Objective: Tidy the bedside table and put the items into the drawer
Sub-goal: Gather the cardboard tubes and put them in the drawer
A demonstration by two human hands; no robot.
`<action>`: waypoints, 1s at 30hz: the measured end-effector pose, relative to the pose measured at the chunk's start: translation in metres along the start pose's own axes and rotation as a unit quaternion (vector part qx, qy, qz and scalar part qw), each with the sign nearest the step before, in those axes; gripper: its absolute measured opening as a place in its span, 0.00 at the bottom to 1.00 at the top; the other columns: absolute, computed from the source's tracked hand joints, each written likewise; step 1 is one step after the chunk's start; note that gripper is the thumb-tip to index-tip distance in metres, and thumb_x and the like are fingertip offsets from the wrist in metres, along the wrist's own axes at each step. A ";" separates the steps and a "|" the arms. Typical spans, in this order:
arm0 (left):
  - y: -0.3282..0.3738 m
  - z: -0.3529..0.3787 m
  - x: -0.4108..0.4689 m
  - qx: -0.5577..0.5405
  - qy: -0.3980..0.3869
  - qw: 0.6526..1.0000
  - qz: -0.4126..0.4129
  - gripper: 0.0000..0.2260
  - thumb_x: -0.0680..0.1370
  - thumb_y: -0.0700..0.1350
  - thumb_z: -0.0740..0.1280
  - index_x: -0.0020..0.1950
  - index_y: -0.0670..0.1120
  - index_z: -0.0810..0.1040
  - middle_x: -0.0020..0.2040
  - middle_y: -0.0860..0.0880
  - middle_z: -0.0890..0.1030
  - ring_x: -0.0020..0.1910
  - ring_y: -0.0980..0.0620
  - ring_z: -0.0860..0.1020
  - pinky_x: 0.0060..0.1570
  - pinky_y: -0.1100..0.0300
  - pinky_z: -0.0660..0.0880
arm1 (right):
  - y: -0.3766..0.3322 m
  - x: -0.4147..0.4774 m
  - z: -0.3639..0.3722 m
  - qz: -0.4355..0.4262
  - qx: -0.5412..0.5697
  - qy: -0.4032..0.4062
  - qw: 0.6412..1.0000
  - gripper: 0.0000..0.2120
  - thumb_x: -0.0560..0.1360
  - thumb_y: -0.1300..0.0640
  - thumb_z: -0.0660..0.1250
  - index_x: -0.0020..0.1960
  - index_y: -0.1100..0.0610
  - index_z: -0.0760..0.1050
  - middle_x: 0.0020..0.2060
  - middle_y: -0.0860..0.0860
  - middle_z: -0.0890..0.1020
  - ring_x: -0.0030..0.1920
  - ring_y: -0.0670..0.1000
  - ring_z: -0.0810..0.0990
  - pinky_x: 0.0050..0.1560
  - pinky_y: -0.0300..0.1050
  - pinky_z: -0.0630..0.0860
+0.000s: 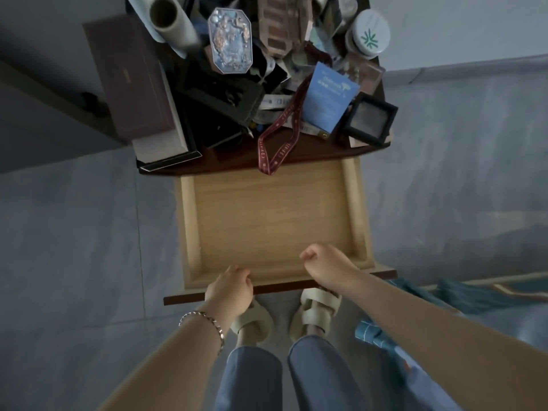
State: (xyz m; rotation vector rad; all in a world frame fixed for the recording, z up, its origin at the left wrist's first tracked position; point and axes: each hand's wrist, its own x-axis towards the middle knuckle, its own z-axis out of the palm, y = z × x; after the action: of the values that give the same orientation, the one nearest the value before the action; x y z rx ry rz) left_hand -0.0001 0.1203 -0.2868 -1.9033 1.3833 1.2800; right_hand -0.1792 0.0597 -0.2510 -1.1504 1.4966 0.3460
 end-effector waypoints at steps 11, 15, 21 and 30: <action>0.066 -0.167 -0.059 -0.143 0.311 0.932 0.120 0.13 0.80 0.42 0.57 0.63 0.49 0.72 0.53 0.51 0.76 0.41 0.53 0.76 0.35 0.61 0.70 | -0.098 -0.030 -0.097 -0.125 -0.093 0.097 0.983 0.12 0.77 0.59 0.55 0.54 0.57 0.75 0.49 0.54 0.79 0.46 0.53 0.78 0.46 0.45 0.76; 0.072 -0.253 -0.060 -0.135 0.444 0.871 0.163 0.15 0.77 0.38 0.59 0.63 0.45 0.72 0.59 0.48 0.73 0.53 0.49 0.75 0.48 0.56 0.72 | -0.165 -0.032 -0.143 -0.192 -0.076 0.176 0.963 0.12 0.78 0.61 0.55 0.56 0.54 0.75 0.51 0.52 0.80 0.45 0.52 0.77 0.41 0.43 0.73; 0.054 -0.352 -0.012 -0.067 0.494 0.854 0.148 0.14 0.75 0.37 0.61 0.60 0.43 0.73 0.59 0.44 0.73 0.57 0.44 0.72 0.54 0.51 0.68 | -0.250 -0.007 -0.180 -0.300 -0.067 0.277 0.910 0.12 0.77 0.60 0.56 0.57 0.55 0.75 0.53 0.50 0.76 0.52 0.50 0.75 0.47 0.43 0.71; -0.004 -0.448 0.084 0.069 0.343 0.929 0.124 0.19 0.72 0.46 0.69 0.62 0.48 0.71 0.75 0.46 0.53 0.73 0.44 0.56 0.64 0.47 0.61 | -0.343 0.097 -0.146 -0.333 -0.373 0.228 0.835 0.28 0.71 0.44 0.67 0.68 0.50 0.64 0.67 0.54 0.63 0.68 0.57 0.60 0.64 0.53 0.63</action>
State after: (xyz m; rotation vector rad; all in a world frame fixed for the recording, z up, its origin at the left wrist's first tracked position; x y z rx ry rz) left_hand 0.1932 -0.2705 -0.1540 -2.2282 2.0453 0.5804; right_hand 0.0220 -0.2568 -0.1639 -2.4345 1.2473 0.1641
